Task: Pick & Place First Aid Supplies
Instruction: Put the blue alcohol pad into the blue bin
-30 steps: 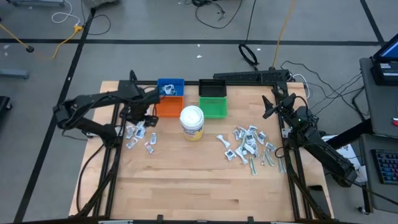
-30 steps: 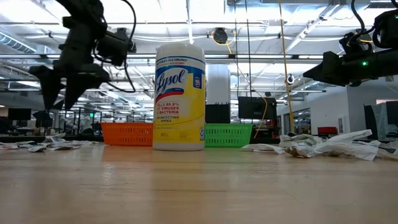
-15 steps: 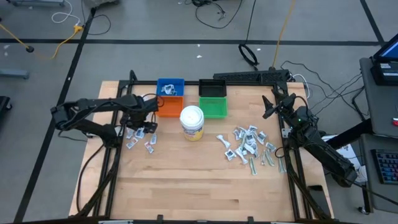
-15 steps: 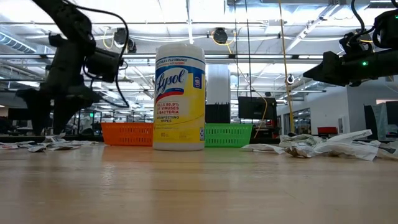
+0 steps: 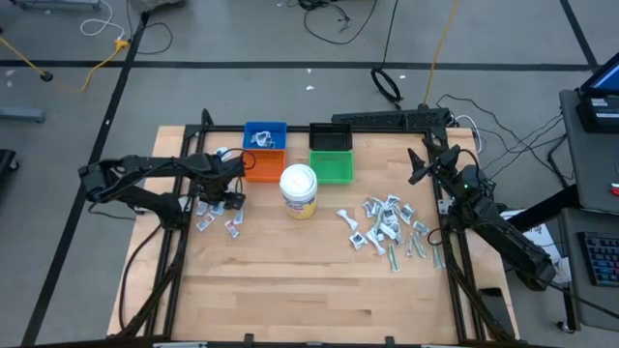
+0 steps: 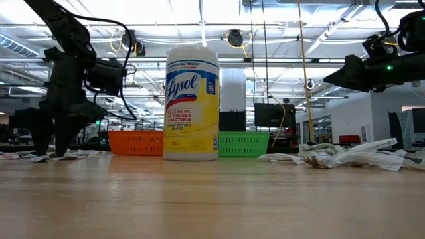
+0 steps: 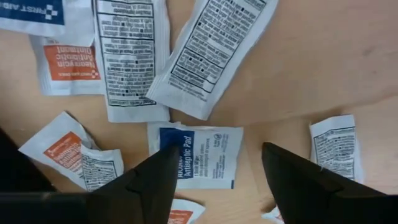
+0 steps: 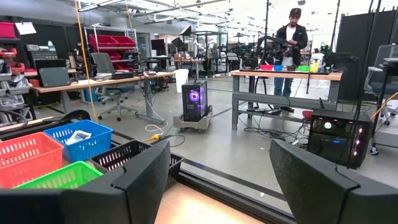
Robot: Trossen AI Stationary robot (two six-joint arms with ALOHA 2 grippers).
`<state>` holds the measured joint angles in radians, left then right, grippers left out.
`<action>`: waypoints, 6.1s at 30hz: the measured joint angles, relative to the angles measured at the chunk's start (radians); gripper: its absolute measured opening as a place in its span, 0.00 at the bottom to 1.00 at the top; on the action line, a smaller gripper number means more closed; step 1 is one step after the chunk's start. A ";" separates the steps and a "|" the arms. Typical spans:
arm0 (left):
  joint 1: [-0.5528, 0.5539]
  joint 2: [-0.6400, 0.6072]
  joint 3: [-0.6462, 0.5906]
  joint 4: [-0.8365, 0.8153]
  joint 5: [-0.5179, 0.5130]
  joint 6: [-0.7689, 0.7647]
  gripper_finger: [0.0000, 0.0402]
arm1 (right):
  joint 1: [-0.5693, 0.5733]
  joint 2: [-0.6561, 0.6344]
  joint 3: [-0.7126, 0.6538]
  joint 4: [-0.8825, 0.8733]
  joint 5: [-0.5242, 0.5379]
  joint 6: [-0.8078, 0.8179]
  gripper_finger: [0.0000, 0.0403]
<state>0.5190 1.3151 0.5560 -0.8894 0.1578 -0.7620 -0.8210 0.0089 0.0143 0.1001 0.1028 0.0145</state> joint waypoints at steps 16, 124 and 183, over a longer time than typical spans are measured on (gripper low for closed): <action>0.000 0.001 0.001 -0.014 0.059 -0.048 0.03 | 0.000 0.000 0.000 0.000 0.000 0.000 0.68; 0.351 0.881 1.447 -0.480 -0.028 0.439 0.70 | 0.000 0.000 0.000 0.000 0.000 0.000 0.67; 0.342 0.299 0.283 0.058 -0.162 0.610 0.53 | 0.000 0.000 0.000 0.000 0.000 0.000 0.67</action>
<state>0.8608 1.6146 0.8391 -0.8316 -0.0040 -0.1521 -0.8211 0.0088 0.0141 0.1001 0.1028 0.0147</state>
